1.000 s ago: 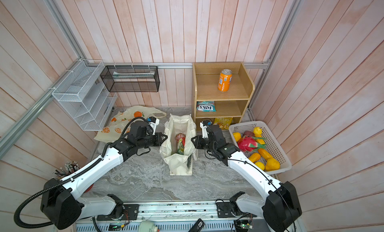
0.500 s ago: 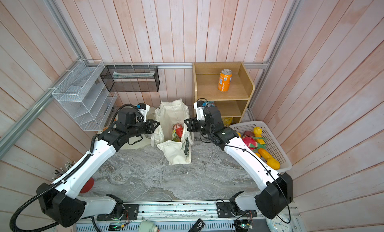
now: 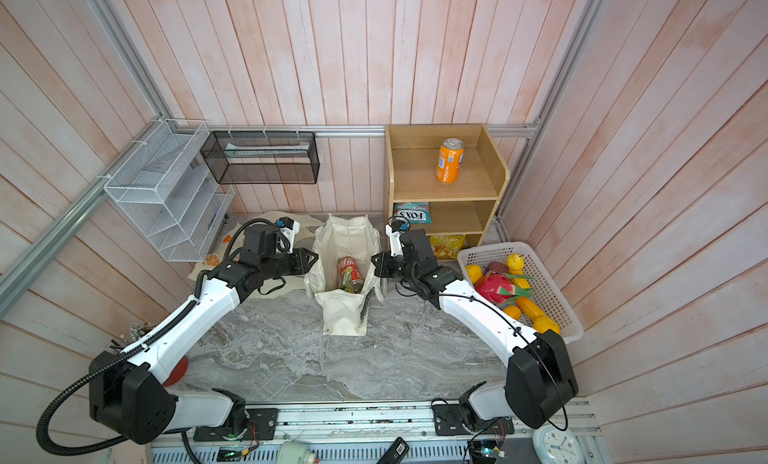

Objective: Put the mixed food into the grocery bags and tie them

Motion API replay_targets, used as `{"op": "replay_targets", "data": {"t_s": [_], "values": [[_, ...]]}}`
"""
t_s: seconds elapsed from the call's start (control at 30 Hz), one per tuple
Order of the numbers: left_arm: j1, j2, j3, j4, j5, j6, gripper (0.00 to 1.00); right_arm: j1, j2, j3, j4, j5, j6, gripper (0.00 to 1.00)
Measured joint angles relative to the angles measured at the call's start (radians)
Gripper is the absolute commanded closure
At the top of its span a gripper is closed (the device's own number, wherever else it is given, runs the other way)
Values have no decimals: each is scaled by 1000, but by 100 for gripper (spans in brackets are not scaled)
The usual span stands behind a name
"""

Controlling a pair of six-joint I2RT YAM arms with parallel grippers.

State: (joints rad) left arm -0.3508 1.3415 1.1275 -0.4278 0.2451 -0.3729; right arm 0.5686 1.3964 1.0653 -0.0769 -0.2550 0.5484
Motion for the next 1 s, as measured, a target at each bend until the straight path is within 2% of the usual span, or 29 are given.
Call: {"op": "replay_targets", "data": {"t_s": [0.1, 0.3, 0.6, 0.73, 0.9, 0.97, 1.0], "values": [[23, -53, -37, 8, -28, -2, 48, 2, -15, -18, 18, 0, 0, 100], [99, -64, -39, 16, -113, 11, 46, 1, -29, -42, 43, 0, 1, 100], [154, 217, 74, 12, -285, 77, 43, 1, -32, -50, 62, -5, 1, 100], [164, 296, 116, 17, -327, 92, 43, 3, -41, -50, 62, -13, 1, 100], [166, 277, 130, 22, -255, 75, 44, 4, -53, -55, 60, -12, 1, 100], [167, 227, 119, 41, -179, 50, 52, 4, -62, -62, 61, -11, 1, 100], [166, 189, 108, 55, -135, 31, 60, 4, -66, -64, 61, -11, 1, 100]]}}
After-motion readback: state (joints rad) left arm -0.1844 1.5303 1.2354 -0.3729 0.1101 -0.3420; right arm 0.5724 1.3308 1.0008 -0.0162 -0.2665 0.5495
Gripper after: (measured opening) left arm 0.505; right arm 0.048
